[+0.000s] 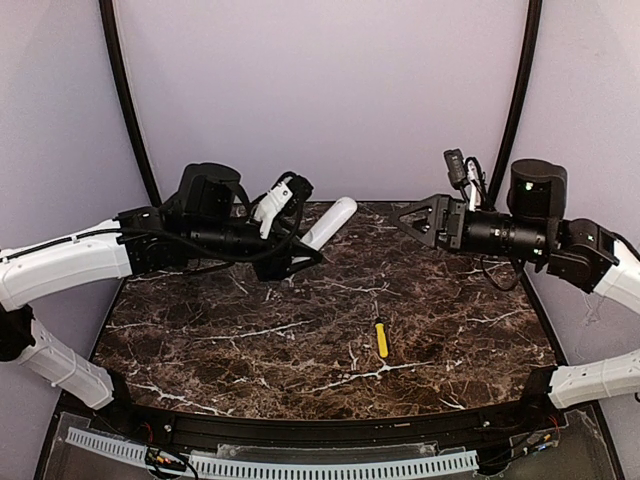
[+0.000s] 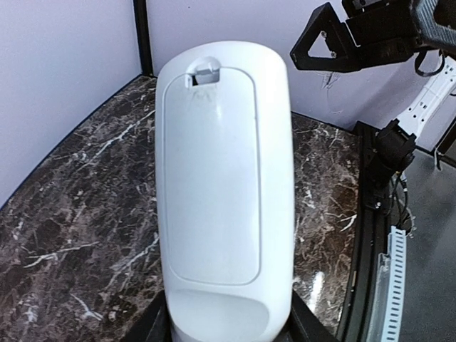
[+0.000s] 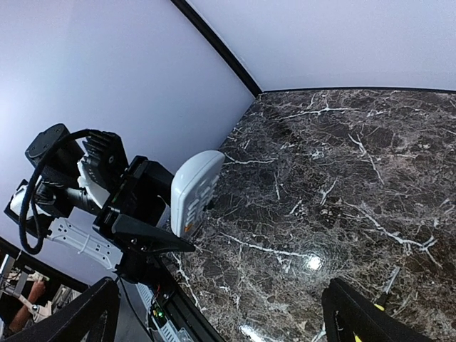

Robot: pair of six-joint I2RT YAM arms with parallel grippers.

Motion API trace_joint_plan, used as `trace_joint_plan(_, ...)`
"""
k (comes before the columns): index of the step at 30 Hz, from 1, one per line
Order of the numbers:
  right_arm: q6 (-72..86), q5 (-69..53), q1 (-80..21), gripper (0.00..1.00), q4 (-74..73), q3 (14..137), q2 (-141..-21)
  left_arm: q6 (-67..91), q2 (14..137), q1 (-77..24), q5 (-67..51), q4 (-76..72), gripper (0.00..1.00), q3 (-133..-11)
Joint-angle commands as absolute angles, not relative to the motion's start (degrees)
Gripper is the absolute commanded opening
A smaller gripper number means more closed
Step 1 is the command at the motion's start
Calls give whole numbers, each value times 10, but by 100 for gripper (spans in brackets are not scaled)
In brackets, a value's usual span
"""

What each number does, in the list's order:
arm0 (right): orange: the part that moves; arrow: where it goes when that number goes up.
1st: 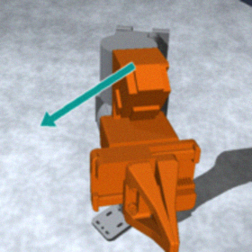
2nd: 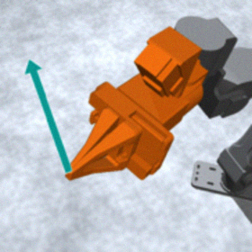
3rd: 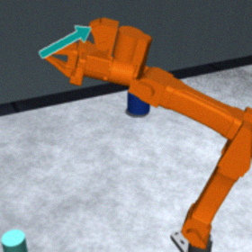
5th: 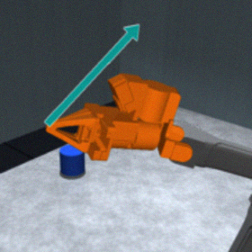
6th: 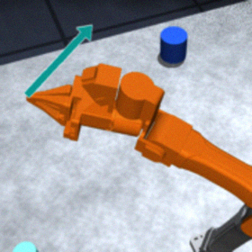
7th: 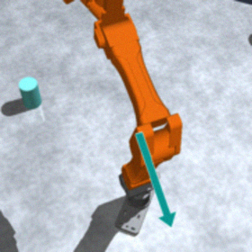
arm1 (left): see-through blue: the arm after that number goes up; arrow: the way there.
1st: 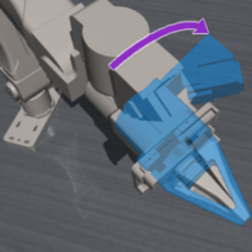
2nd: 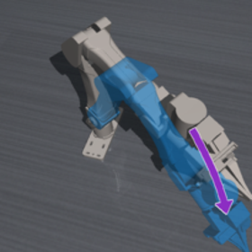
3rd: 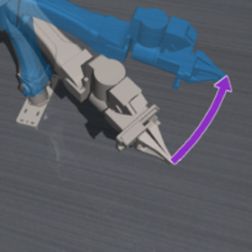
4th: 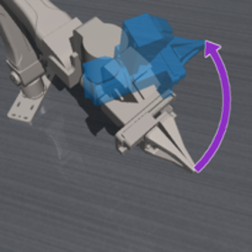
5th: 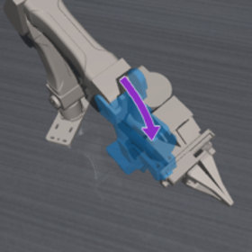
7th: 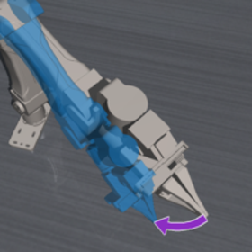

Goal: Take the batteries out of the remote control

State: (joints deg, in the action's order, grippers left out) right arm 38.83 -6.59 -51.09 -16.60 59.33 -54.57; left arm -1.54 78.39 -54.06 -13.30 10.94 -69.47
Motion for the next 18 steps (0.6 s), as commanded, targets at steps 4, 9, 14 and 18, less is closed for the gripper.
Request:
trace_joint_plan(4,392,-159,-474,99,-296,694,-617,-213,728,-542,-49,141,1,-689)
trace_joint_plan(9,390,-214,-473,99,-318,743,-662,-283,713,-542,-57,91,0,-641)
trace_joint_plan(14,402,-271,-466,99,-345,780,-696,-304,700,-542,-71,60,0,-595)
trace_joint_plan(18,425,-332,-465,98,-353,802,-730,-303,692,-542,-81,41,0,-570)
